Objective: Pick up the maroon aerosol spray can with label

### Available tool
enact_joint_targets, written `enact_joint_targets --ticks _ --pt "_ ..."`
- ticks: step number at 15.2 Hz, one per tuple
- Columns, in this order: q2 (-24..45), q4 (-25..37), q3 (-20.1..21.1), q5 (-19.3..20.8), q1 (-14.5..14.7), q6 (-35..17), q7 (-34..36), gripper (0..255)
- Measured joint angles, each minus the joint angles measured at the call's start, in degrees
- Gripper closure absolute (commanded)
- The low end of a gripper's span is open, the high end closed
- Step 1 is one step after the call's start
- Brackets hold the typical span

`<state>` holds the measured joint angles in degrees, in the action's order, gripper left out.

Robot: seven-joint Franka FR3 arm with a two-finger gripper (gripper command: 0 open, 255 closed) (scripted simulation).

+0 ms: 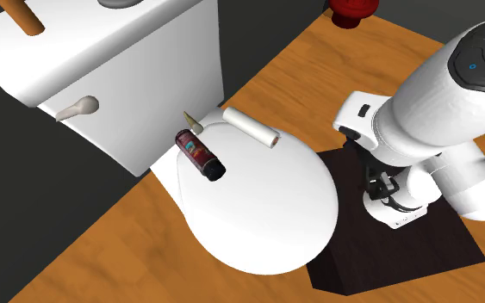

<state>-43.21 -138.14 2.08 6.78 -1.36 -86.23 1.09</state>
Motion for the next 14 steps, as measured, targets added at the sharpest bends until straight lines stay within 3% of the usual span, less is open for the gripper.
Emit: enact_joint_targets --ticks 3,14 --pt "3.3 1.4 0.6 -0.5 -0.7 -1.3 2.3 0" --pt "30.8 17.3 2.3 -1.6 -6.1 -7.9 20.5 0"
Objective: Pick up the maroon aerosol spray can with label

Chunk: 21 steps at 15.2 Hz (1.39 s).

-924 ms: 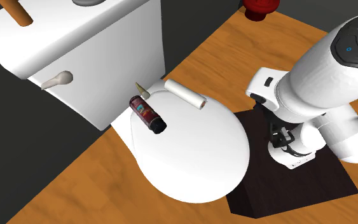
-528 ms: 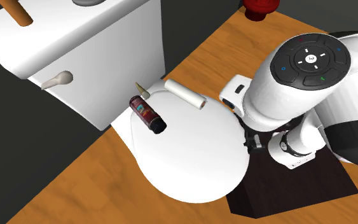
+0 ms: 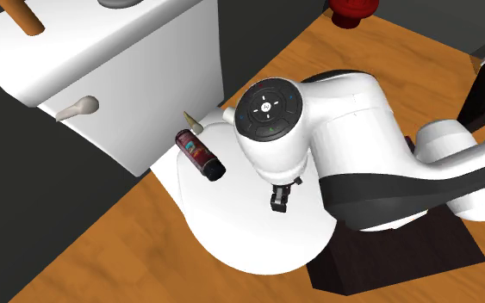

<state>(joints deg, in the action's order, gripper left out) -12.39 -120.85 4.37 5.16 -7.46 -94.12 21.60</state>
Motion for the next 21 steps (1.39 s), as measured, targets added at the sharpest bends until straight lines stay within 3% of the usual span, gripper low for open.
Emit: enact_joint_targets --ticks 7,16,21 --pt "17.6 14.5 -1.5 -0.4 -2.3 -0.3 10.1 0" --pt "39.5 38.9 -5.4 -2.7 -5.3 4.8 19.9 0" --pt "42.3 39.4 -5.7 -3.0 -5.7 2.9 21.0 0"
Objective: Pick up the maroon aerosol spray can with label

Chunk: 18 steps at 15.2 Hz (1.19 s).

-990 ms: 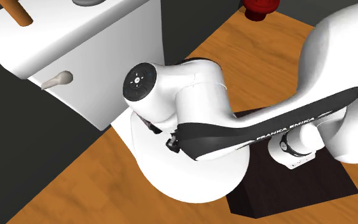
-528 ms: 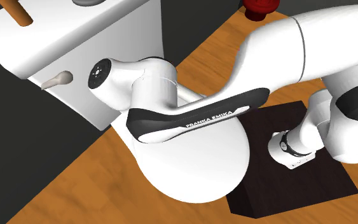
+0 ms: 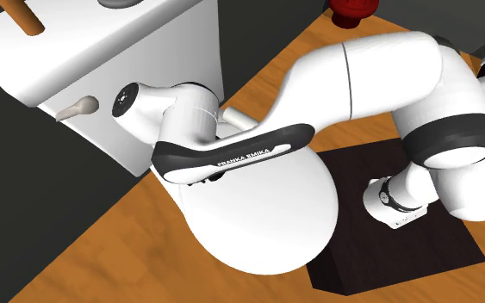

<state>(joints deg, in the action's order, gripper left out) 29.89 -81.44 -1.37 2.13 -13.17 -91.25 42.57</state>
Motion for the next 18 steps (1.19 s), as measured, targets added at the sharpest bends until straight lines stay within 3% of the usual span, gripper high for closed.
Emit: enact_joint_targets --ticks 3,4,18 --pt "0.5 -1.6 0.0 0.0 0.0 -2.0 0.1 0" --pt "0.5 -1.8 0.0 0.0 0.0 -2.3 0.1 255" --pt "-0.1 -0.9 0.0 0.0 -0.1 -0.8 0.0 255"
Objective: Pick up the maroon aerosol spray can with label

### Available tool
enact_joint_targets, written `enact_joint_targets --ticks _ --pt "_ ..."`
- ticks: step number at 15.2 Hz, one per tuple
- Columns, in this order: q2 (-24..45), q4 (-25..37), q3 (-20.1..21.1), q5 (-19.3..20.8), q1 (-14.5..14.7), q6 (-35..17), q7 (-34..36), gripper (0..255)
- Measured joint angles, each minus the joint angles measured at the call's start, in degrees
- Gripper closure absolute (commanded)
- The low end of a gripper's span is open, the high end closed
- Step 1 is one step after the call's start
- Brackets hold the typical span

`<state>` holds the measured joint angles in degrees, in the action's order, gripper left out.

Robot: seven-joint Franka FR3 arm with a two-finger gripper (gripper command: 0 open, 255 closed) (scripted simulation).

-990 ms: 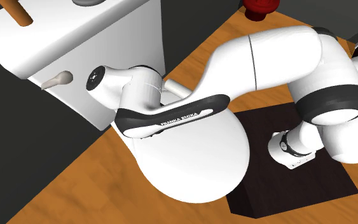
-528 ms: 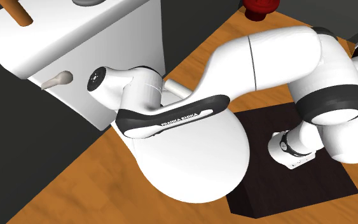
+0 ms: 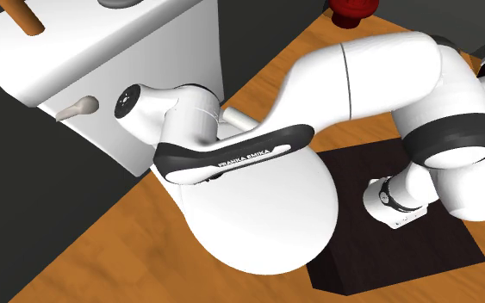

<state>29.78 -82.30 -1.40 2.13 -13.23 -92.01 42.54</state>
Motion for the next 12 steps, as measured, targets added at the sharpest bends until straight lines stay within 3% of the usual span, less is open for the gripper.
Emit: enact_joint_targets --ticks 12 --pt "-1.3 7.1 0.0 0.0 0.1 8.3 -0.2 255"
